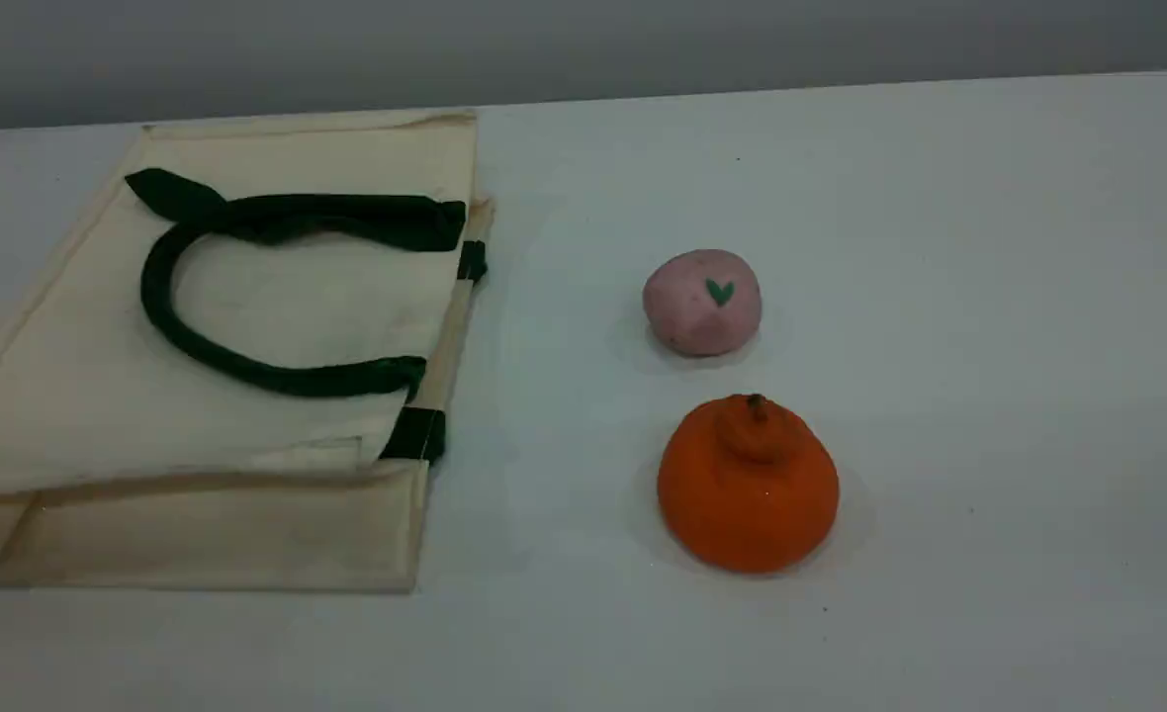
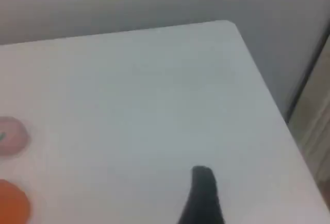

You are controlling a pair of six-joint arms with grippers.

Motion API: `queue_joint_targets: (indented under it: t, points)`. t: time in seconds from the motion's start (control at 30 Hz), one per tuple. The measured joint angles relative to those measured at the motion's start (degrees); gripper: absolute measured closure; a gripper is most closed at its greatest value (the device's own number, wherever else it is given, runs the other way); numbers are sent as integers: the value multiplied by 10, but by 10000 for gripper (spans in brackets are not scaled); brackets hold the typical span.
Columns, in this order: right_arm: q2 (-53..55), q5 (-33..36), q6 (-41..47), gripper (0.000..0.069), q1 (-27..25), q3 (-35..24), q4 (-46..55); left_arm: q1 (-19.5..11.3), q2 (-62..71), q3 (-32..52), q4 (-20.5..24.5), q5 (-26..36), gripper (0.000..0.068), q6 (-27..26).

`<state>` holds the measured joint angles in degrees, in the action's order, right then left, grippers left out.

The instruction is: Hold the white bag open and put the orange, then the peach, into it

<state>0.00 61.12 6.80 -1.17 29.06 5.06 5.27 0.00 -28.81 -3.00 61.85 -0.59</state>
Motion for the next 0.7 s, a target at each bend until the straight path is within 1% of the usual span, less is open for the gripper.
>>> queue_joint_targets:
  t: [0.6,0.7]
  points:
    - [0,0,0,178,0,0,1,0,0,0,0,0,407,0]
    - [0,-5,-18,178,0,0,3,0,0,0,0,0,407,0]
